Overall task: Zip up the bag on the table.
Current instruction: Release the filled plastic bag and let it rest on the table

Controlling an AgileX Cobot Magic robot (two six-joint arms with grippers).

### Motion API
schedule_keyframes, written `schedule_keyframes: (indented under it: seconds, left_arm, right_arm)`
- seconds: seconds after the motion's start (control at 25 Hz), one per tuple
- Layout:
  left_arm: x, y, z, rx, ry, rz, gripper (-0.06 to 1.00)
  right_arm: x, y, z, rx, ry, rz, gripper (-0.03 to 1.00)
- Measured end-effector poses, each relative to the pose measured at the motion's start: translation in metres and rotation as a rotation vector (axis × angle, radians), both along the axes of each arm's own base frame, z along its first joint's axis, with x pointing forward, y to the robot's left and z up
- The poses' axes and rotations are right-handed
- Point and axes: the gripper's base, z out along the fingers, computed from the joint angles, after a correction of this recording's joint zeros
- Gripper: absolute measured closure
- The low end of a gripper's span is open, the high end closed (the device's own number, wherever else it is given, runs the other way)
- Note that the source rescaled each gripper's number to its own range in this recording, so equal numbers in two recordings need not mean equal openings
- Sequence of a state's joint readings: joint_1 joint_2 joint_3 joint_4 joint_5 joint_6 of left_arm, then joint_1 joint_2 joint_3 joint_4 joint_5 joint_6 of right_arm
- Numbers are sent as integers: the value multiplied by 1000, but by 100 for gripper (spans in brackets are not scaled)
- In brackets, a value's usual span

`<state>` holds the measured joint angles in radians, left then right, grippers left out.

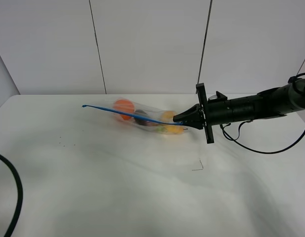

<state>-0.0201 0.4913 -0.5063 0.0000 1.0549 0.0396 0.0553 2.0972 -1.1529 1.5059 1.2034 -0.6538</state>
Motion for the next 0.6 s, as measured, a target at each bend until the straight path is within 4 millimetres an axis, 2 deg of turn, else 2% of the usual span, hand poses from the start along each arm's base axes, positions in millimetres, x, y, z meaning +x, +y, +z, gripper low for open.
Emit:
schedule_keyframes:
  seconds: [0.6]
  left_arm:
    - [-47, 2, 11, 5, -332, 43, -5]
  right_arm:
    - [0, 0, 0, 0, 0, 0, 97]
